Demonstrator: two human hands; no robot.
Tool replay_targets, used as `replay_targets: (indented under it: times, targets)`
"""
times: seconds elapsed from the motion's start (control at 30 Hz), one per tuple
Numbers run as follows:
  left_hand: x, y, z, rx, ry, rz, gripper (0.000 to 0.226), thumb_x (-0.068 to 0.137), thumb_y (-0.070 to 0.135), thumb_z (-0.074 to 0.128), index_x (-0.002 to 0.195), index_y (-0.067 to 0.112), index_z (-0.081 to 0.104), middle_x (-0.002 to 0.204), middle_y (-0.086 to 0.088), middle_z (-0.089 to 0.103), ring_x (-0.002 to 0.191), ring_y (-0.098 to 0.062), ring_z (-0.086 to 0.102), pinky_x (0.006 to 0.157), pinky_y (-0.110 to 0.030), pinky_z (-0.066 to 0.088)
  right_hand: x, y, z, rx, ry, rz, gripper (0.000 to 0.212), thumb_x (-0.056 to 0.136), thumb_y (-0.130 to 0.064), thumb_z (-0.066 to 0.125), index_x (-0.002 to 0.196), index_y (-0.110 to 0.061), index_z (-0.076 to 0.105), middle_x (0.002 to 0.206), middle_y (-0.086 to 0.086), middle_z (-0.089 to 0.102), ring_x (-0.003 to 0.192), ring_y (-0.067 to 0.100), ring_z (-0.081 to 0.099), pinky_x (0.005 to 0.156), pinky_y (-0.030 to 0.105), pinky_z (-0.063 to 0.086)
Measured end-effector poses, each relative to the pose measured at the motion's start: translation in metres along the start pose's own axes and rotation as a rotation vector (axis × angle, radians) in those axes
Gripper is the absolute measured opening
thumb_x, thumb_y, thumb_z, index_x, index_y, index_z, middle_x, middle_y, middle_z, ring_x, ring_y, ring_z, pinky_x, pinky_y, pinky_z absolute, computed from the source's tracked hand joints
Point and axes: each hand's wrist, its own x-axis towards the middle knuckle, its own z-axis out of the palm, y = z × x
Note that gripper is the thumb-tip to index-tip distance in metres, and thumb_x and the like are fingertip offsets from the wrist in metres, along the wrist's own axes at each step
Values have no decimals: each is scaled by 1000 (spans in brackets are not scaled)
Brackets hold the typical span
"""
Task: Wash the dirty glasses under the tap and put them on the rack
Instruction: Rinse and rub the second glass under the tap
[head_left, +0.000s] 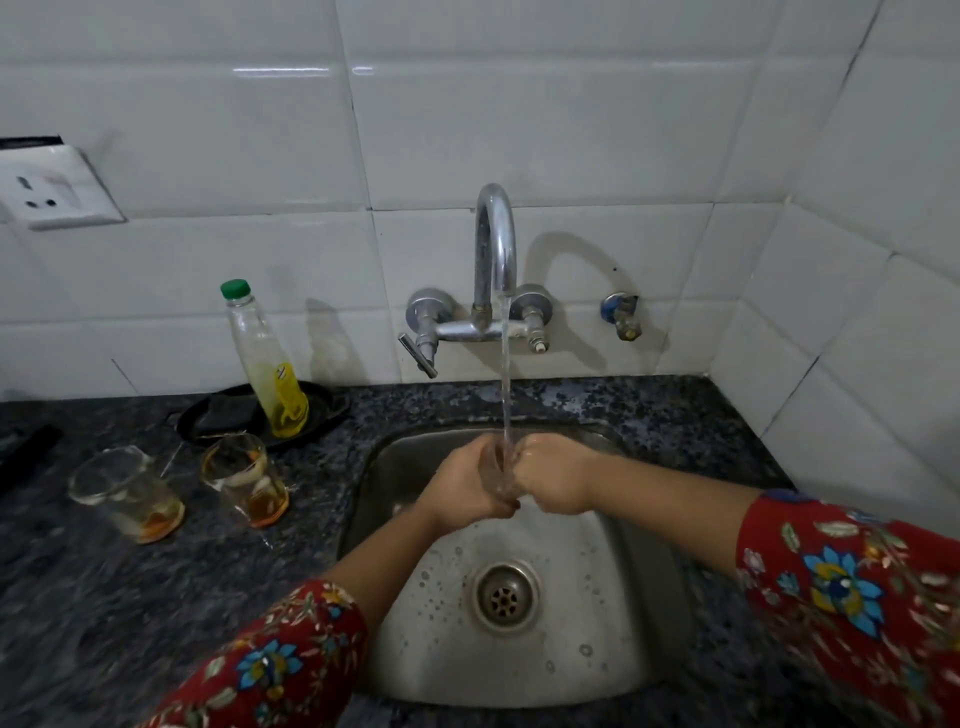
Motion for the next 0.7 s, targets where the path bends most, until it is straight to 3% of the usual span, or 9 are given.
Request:
replay_targets:
  times: [0.07,0.13,0.27,0.3,0.43,0.5,0.57,0.63,0.7]
  targets:
    - [-3,5,8,54,152,-6,43,64,30,77,102,35,59,97,15,68,90,3,64,82,-27,55,7,-9,-6,247,-68,79,19,83,-7,51,80,-19,66,83,0,61,88,26,57,73,35,48]
    - [-4,6,6,-56,180,19,43,65,30,78,103,34,58,99,13,68,93,1,64,84,-26,54,5,-7,-10,394,-24,81,25,82,-4,48,66,-22,54,72,-6,52,83,23,53,62,31,40]
    - [3,4,-14,-26,-46,74,68,59,17,85,118,32,55,113,15,64,107,2,60,94,-29,51,-5,6,-15,80,3,7,23,87,-11,51,101,-16,69,104,6,68,101,26,58,88,38,48]
    - [3,3,-14,-36,-48,61,68,58,16,85,117,31,55,112,15,65,106,2,61,94,-30,52,-5,4,-17,97,-18,24,22,87,-11,51,102,-12,68,105,8,68,102,27,58,88,38,48]
    - [-9,4,1,9,90,77,51,64,22,81,105,34,53,101,16,66,96,-1,64,81,-25,53,7,-11,-33,777,-260,104,10,90,-8,52,86,-4,60,82,5,55,78,17,50,76,31,40]
    - [-14,3,3,81,172,105,50,68,19,76,108,33,50,101,16,63,95,-7,64,77,-22,50,7,-7,-36,1199,-220,192,27,97,-18,49,74,-7,59,70,-2,53,65,9,50,72,26,43]
    - [-15,-1,1,164,183,96,56,68,23,74,117,29,49,104,12,65,95,-10,64,79,-28,54,5,-5,-36,1576,-107,334,31,99,-29,47,79,-13,64,71,1,63,65,12,61,72,27,51]
    - [-17,-1,-3,217,85,11,76,63,30,75,131,30,40,110,9,65,97,-10,64,82,-33,55,8,-6,-33,1721,6,480,40,99,-31,45,96,3,65,78,13,72,66,22,69,70,30,59]
    - [-21,2,-9,286,-54,-71,96,59,36,79,142,30,29,112,6,66,96,-13,66,82,-35,57,14,-17,-28,1643,107,592,44,100,-31,42,98,8,62,74,18,73,59,25,70,62,30,60]
